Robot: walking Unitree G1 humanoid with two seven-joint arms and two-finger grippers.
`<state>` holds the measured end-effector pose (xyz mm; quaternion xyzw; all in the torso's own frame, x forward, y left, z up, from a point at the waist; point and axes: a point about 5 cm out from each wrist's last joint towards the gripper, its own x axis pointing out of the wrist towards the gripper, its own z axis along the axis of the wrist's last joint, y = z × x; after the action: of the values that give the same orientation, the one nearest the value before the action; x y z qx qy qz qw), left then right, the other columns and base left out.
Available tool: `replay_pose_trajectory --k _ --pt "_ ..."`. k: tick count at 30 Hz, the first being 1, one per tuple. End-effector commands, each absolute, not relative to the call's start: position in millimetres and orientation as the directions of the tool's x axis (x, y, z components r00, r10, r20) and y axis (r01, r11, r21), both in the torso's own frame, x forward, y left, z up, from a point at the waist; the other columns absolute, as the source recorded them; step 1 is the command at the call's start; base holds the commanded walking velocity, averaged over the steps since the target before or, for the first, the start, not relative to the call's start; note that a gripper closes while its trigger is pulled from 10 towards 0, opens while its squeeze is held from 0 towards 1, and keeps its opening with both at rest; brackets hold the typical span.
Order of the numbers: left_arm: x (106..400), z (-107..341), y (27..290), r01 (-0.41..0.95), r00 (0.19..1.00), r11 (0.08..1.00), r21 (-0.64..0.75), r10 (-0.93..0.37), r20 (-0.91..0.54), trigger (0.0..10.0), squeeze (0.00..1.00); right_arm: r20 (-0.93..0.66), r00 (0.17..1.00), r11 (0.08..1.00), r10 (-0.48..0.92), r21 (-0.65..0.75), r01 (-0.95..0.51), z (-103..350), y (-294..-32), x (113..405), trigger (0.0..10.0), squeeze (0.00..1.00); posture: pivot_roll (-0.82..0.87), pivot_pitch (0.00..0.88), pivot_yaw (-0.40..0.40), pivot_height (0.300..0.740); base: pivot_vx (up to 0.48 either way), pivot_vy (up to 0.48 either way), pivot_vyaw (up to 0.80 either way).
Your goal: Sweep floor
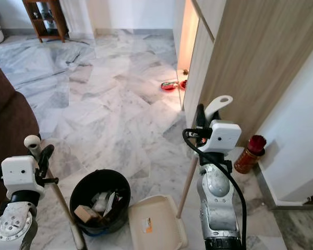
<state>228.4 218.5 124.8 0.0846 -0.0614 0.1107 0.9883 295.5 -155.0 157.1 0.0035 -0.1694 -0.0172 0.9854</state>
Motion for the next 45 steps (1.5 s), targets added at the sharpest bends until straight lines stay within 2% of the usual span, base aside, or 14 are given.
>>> replay_pose_trajectory --k 1,20,45 --pt "227 134 220 -0.246 0.958 0.958 0.151 0.216 0.187 10.0 0.0 0.381 0.924 0.999 -0.04 0.014 0.038 166 -157 299 10.0 0.0 0.04 0.084 0.001 0.74 0.0 0.0 0.0" --pt "232 136 211 -0.208 0.963 0.967 0.146 0.176 0.203 10.0 0.0 0.408 0.913 0.999 -0.005 -0.03 0.018 166 -157 302 10.0 0.0 0.01 0.094 -0.011 0.74 0.0 0.0 0.0" --pt "234 138 207 -0.189 0.964 0.972 0.142 0.156 0.214 10.0 0.0 0.424 0.905 0.996 0.043 -0.086 -0.007 167 -154 298 10.0 0.0 0.0 0.037 -0.006 0.74 -0.267 0.0 0.0"
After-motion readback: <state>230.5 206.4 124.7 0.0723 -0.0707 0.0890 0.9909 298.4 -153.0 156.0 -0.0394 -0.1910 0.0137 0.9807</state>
